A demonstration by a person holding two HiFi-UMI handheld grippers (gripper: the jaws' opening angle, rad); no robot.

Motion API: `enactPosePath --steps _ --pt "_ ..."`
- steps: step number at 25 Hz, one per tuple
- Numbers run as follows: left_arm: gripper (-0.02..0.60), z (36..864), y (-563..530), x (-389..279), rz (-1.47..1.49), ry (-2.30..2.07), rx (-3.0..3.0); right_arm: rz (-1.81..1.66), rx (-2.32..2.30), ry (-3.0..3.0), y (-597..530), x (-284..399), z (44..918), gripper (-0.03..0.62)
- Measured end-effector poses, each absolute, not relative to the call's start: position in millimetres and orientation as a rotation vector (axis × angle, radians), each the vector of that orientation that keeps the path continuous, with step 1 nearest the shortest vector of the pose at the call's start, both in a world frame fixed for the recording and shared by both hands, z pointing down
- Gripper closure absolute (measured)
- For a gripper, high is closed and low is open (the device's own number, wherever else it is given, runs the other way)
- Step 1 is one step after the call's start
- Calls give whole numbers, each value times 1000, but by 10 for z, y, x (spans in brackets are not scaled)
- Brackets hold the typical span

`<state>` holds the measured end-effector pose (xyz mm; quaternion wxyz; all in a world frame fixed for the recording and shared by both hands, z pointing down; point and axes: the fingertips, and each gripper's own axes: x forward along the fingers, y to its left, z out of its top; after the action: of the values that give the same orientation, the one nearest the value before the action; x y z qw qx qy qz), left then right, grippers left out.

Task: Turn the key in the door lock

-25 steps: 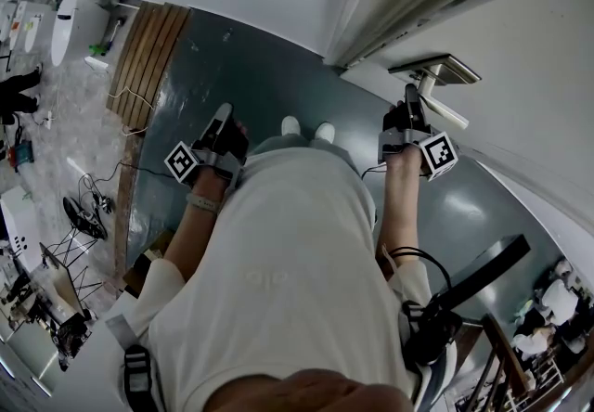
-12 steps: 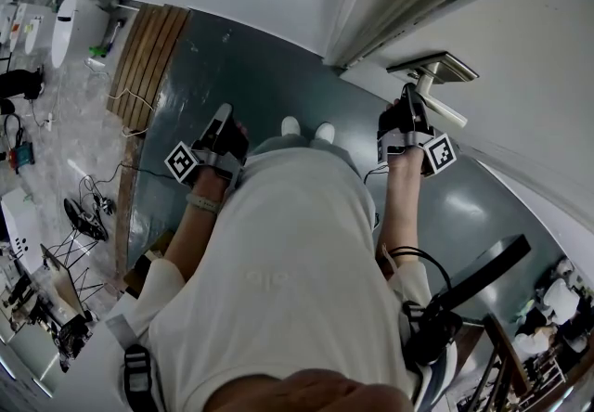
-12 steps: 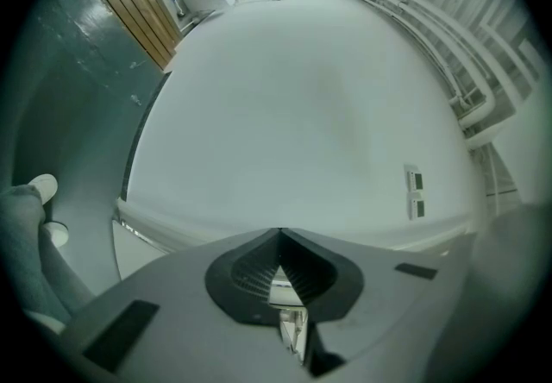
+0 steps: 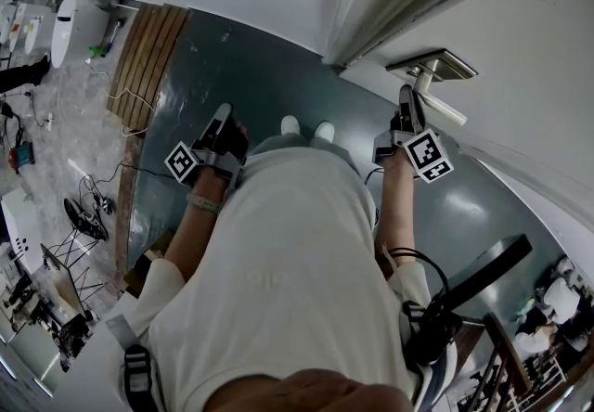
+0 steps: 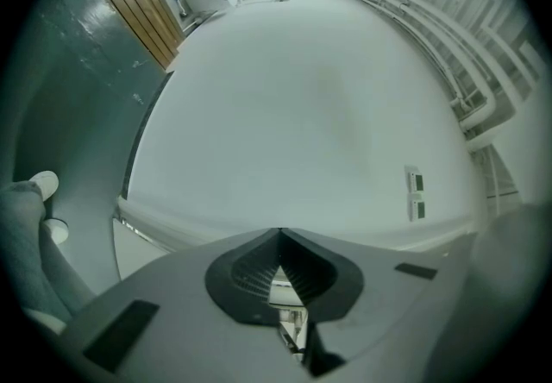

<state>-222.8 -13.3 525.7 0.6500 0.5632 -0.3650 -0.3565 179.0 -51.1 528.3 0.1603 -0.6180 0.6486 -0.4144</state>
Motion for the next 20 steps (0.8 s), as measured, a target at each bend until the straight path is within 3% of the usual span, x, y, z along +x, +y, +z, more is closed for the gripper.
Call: enactPosePath --steps 10,20 --pt "574 5317 -131 -2229 -821 -827 1264 -1281 -1778 1691 -553 1737 5326 549" --pt "574 5286 -114 -2251 -816 -851 1269 -1417 -1443 1400 -496 1792 5366 548"
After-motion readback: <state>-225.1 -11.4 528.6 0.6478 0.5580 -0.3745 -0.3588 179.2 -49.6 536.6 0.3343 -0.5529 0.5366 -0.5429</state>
